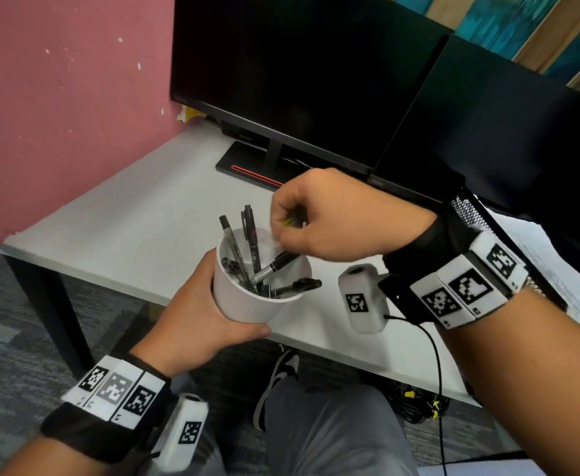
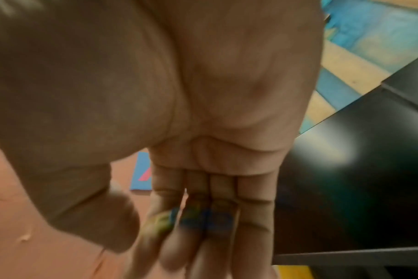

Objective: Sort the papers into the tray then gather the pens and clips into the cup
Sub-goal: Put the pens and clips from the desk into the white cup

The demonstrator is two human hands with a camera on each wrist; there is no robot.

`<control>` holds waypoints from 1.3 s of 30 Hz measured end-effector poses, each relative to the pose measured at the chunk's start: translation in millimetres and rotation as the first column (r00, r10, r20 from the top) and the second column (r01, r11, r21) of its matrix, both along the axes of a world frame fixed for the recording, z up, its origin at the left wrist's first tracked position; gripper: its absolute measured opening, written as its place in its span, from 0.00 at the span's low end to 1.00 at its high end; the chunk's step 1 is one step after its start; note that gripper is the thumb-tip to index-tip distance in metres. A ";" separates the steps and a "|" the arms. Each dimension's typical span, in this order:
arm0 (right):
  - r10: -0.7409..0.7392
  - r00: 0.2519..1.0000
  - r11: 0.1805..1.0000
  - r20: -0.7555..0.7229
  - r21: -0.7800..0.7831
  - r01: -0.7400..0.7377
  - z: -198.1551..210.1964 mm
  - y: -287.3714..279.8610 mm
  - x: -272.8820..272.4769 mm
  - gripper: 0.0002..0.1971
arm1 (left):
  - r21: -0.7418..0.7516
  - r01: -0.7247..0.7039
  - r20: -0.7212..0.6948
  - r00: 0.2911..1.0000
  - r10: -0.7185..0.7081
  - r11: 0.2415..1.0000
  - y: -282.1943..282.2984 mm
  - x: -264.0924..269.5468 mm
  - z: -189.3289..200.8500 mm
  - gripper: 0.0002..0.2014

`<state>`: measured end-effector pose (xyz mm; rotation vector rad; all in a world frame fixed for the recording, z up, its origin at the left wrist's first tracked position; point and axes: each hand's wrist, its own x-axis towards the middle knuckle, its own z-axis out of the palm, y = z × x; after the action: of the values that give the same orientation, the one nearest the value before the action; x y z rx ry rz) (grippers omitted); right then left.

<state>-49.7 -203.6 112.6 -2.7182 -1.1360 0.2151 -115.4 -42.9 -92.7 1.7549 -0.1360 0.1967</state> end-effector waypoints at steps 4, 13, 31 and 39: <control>0.006 0.996 0.978 -0.086 0.209 0.012 -5.9 -7.0 14.9 0.14 | 0.004 0.007 -0.003 1.000 -0.007 1.000 2.4 1.3 -1.3 0.52; -0.710 0.695 0.690 -0.116 0.085 0.719 -83.6 -140.1 160.1 0.15 | 0.001 -0.054 -0.005 0.999 0.054 0.999 11.0 1.7 -0.9 0.50; -0.766 0.632 0.602 0.115 -0.217 0.769 -155.2 -166.8 150.6 0.09 | -0.010 -0.038 -0.009 0.999 0.037 0.999 9.5 2.2 -2.8 0.51; -0.447 0.843 0.719 -0.299 0.441 0.537 -79.2 -83.6 91.5 0.07 | 0.022 -0.043 -0.012 0.999 0.044 0.999 5.7 -0.4 -1.2 0.49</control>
<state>41.8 -287.2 33.4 -2.3409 -0.3072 0.0496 -115.8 -37.2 -93.8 1.7813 -0.0916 0.2170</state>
